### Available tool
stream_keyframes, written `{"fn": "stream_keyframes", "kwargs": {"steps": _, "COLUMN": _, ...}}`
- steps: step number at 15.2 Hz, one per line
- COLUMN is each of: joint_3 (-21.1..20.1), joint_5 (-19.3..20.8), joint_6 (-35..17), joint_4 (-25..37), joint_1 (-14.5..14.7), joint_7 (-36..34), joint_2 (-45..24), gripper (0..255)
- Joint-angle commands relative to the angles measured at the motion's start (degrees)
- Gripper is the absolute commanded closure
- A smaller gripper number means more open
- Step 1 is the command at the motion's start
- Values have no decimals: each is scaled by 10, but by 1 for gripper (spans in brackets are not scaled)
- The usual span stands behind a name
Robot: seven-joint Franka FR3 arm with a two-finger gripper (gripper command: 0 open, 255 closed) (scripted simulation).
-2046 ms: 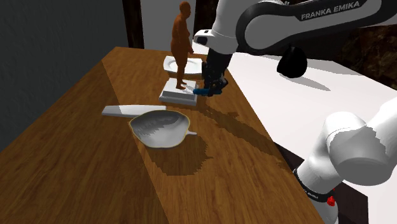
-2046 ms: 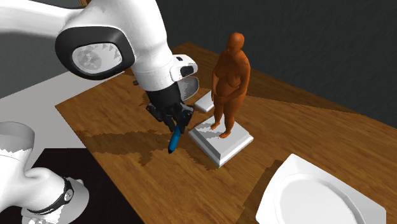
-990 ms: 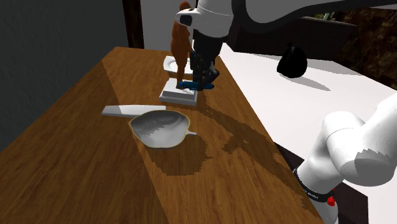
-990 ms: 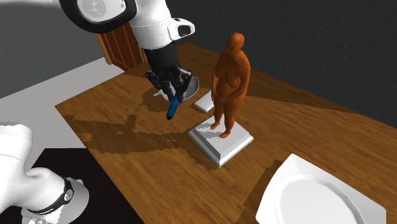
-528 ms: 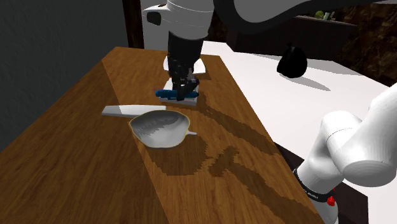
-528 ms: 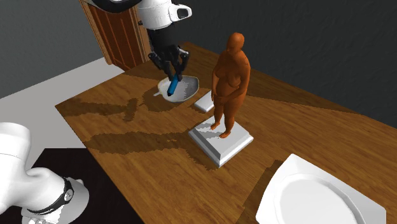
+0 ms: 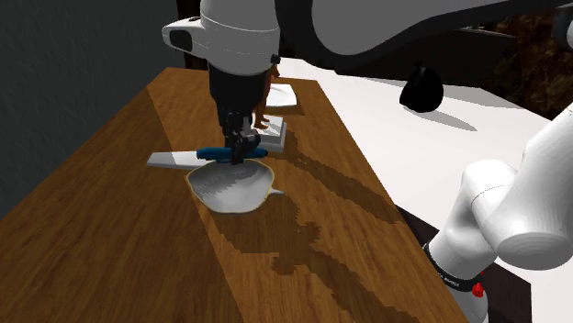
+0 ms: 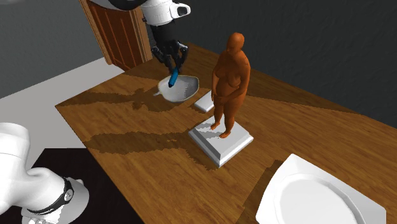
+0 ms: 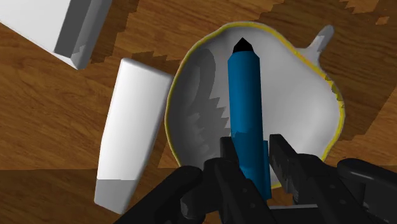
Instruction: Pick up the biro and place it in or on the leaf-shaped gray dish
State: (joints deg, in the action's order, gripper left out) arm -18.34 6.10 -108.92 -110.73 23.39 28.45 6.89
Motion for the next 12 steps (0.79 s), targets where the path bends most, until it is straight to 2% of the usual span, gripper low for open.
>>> {"fn": "stream_keyframes", "kwargs": {"steps": 1, "joint_3": -1, "joint_5": 1, "joint_6": -16, "joint_4": -14, "joint_1": 0, "joint_7": -3, "joint_2": -3, "gripper": 255}}
{"fn": "stream_keyframes", "kwargs": {"steps": 12, "joint_3": -2, "joint_5": 10, "joint_6": -91, "joint_4": -77, "joint_1": 0, "joint_7": -16, "joint_2": -15, "gripper": 255}}
